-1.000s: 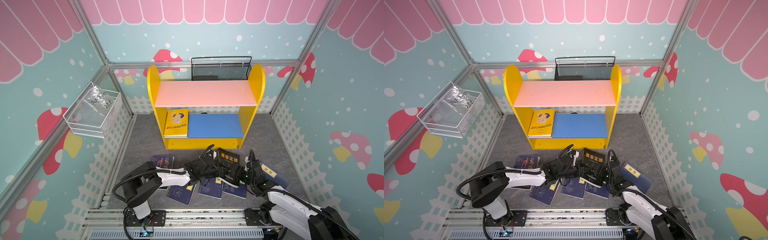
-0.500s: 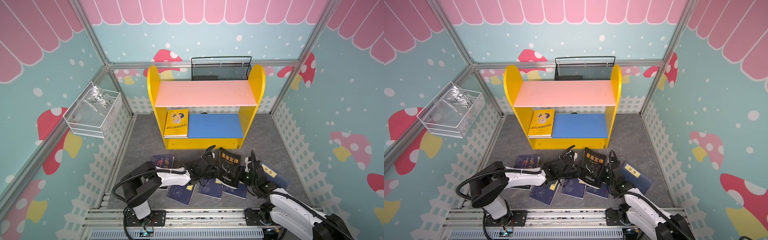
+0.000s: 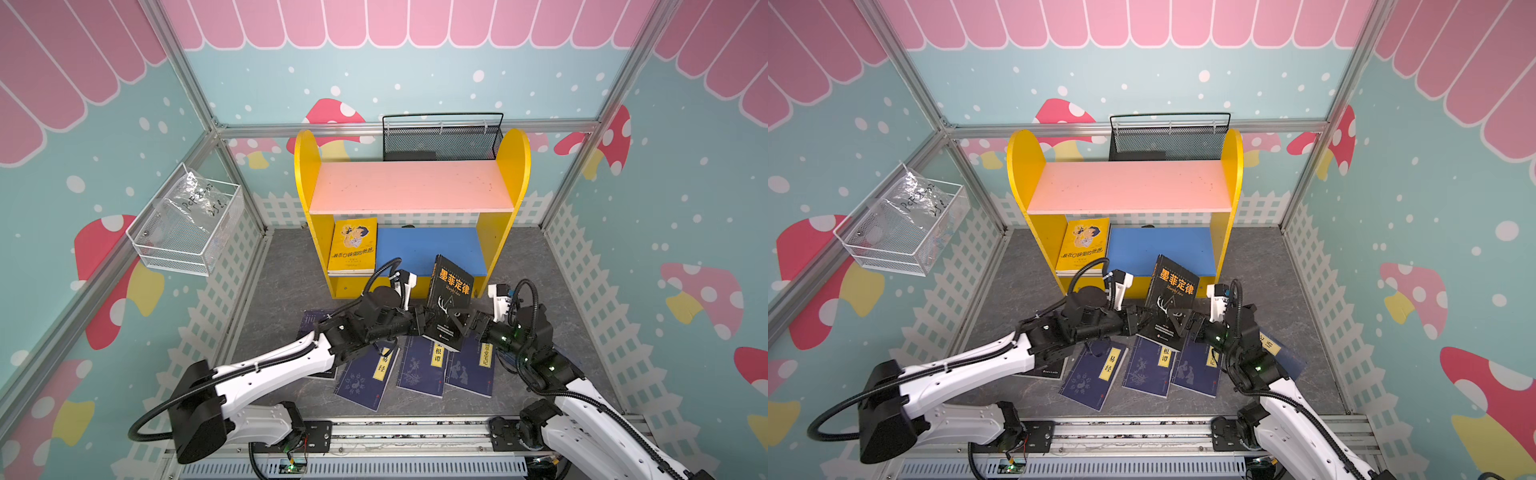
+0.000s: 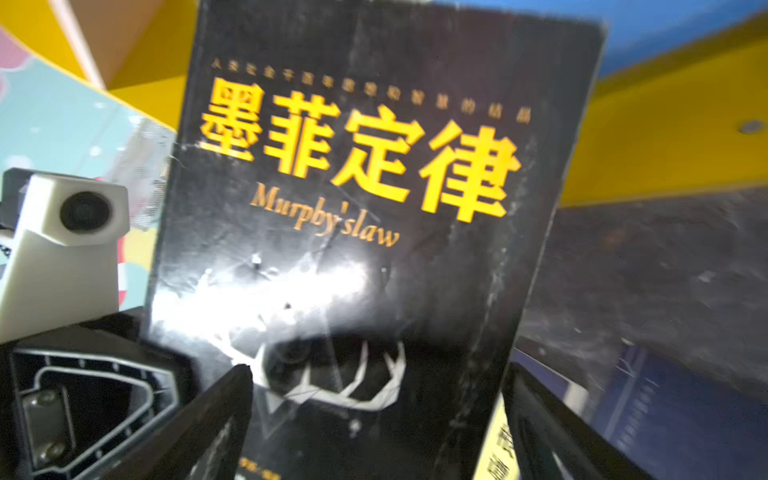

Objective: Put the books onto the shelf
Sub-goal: 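Lift the upright black book with the right gripper while the left steadies it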

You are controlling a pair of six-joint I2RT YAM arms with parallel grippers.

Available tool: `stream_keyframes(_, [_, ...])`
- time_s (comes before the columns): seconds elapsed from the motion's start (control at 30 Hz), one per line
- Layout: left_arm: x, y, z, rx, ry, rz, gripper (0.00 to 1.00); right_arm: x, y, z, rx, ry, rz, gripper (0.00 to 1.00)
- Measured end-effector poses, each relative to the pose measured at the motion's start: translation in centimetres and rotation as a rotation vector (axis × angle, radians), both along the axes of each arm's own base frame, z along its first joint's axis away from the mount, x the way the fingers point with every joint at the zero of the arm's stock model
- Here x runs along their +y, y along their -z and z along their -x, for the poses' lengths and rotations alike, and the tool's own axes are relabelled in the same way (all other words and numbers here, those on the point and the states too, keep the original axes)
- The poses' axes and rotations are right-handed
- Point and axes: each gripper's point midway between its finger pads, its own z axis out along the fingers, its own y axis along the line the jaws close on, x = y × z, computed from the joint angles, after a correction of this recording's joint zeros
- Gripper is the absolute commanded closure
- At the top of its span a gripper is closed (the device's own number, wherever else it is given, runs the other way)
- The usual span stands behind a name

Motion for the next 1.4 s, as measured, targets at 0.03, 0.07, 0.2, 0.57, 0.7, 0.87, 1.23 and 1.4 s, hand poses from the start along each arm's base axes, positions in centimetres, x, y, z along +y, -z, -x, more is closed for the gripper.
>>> stream_keyframes(0.03, [0.8, -1.5, 0.1, -0.029, 0.007, 0.017, 1.0, 0.7, -1.0, 0.2, -0.035, -0.041, -0.028, 0.06])
stream_keyframes(0.07, [1.7, -2.8, 0.2, -0.053, 0.011, 0.032, 1.0, 1.3, -1.9, 0.4, -0.063, -0.085, -0.056, 0.06])
stream_keyframes(0.2, [4.8, -5.7, 0.4, -0.115, -0.005, 0.067, 1.0, 3.3, -4.4, 1.1, -0.153, -0.224, -0.14, 0.06])
stream_keyframes(0.57, [8.5, -11.0, 3.1, -0.194, 0.024, 0.195, 1.0, 6.6, -8.1, 3.8, -0.281, -0.531, -0.303, 0.12])
stream_keyframes(0.7, [8.8, -12.2, 3.7, -0.22, 0.046, 0.242, 1.0, 8.0, -8.1, 4.8, -0.272, -0.612, -0.341, 0.17])
stream_keyframes(0.87, [8.9, -12.6, 4.3, -0.229, 0.07, 0.265, 1.0, 9.2, -8.7, 5.8, -0.282, -0.674, -0.37, 0.28])
stream_keyframes(1.23, [9.3, -11.2, 3.9, -0.235, 0.068, 0.245, 1.0, 9.6, -9.8, 5.8, -0.287, -0.703, -0.446, 0.64])
stream_keyframes(1.4, [9.9, -11.2, 3.5, -0.243, 0.046, 0.244, 1.0, 9.6, -9.6, 5.8, -0.274, -0.703, -0.473, 0.64])
